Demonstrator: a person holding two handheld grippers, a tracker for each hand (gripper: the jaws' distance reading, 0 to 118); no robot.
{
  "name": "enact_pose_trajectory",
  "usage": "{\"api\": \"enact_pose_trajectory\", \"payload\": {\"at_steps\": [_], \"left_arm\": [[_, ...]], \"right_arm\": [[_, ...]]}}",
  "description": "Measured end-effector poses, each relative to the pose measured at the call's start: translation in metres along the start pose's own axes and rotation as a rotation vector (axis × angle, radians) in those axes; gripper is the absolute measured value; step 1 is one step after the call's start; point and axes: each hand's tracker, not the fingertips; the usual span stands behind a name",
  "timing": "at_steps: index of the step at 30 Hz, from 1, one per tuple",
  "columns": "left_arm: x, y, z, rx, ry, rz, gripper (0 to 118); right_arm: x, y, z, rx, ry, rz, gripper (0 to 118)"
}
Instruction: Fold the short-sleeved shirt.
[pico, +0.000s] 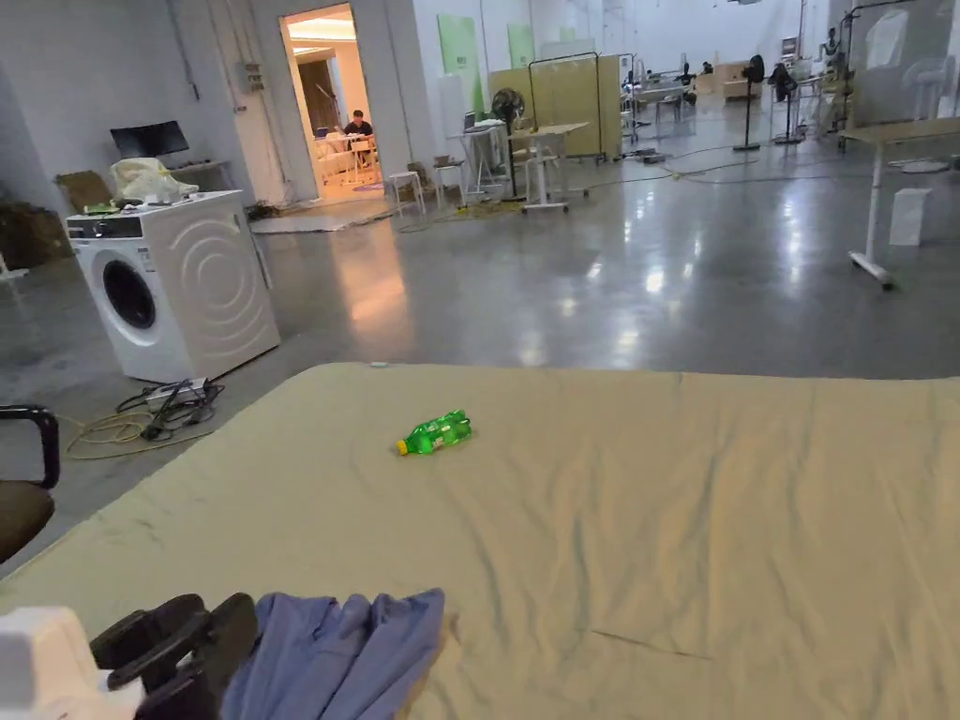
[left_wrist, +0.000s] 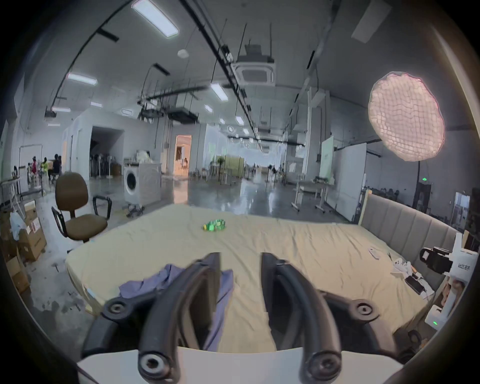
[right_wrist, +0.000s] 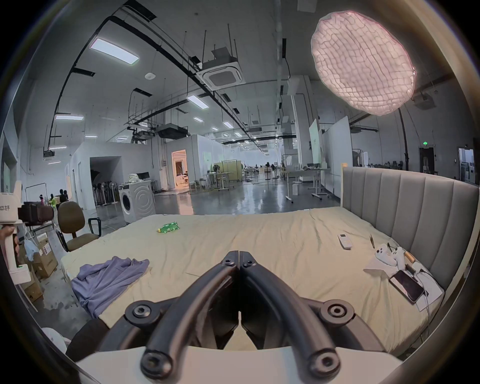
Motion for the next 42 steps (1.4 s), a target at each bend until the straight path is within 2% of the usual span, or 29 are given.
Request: {"api": "enact_pose_trajectory", "payload": {"at_steps": [3, 6, 7, 9, 12, 17, 20, 23, 24, 25, 26, 30, 32, 34, 36, 37, 39, 42], "left_arm": [[-0.022, -0.006, -0.043, -0.129, -0.039, 0.043, 58], [-0.056, -0.031, -0.103, -0.274, -0.041, 0.041, 93], [-0.068, -0.044, -0.128, -0.328, -0.002, 0.031, 95], [-0.09, -0.073, -0.177, -0.426, 0.066, 0.025, 95], [-0.117, -0.108, -0.238, -0.551, 0.05, 0.073, 95], [-0.127, -0.149, -0.308, -0.679, 0.123, -0.059, 94], [-0.125, -0.162, -0.321, -0.717, 0.109, -0.057, 84], [-0.123, -0.159, -0.318, -0.697, 0.108, -0.067, 80], [-0.122, -0.157, -0.317, -0.703, 0.107, -0.067, 68], [-0.12, -0.155, -0.316, -0.692, 0.092, -0.078, 44], [-0.114, -0.15, -0.311, -0.686, 0.073, -0.085, 7], [-0.101, -0.152, -0.321, -0.717, 0.121, -0.128, 7], [-0.109, -0.138, -0.318, -0.716, 0.127, -0.018, 7], [-0.129, -0.126, -0.313, -0.606, 0.135, 0.107, 6], [-0.132, -0.093, -0.305, -0.493, 0.135, 0.169, 6], [-0.128, -0.073, -0.306, -0.484, 0.136, 0.139, 6], [-0.104, -0.023, -0.296, -0.461, 0.138, -0.025, 6], [-0.081, 0.031, -0.291, -0.357, 0.083, -0.047, 6]], "right_arm": [[0.0, -0.007, -0.007, -0.034, -0.014, -0.03, 0], [-0.003, -0.018, -0.02, -0.139, -0.007, -0.049, 0], [-0.004, -0.022, -0.025, -0.154, 0.003, -0.035, 0], [-0.005, -0.032, -0.034, -0.237, 0.02, -0.064, 0], [-0.008, -0.041, -0.042, -0.313, -0.012, -0.067, 0], [-0.02, -0.045, -0.054, -0.391, -0.057, -0.036, 0], [-0.024, -0.046, -0.06, -0.408, -0.069, -0.025, 0], [-0.03, -0.045, -0.066, -0.414, -0.059, -0.026, 0], [-0.032, -0.045, -0.067, -0.416, -0.052, -0.027, 0], [-0.034, -0.045, -0.069, -0.417, -0.044, -0.027, 0], [-0.036, -0.046, -0.07, -0.417, -0.035, -0.025, 0], [-0.036, -0.043, -0.065, -0.403, -0.015, -0.022, 0], [-0.028, -0.042, -0.055, -0.374, -0.009, -0.032, 0], [-0.022, -0.04, -0.046, -0.355, -0.002, -0.039, 0], [-0.013, -0.042, -0.037, -0.351, 0.0, -0.034, 0], [-0.009, -0.042, -0.033, -0.352, -0.002, -0.031, 0], [-0.001, -0.044, -0.023, -0.352, -0.011, -0.026, 0], [0.013, -0.048, -0.006, -0.34, -0.06, -0.07, 0]]}}
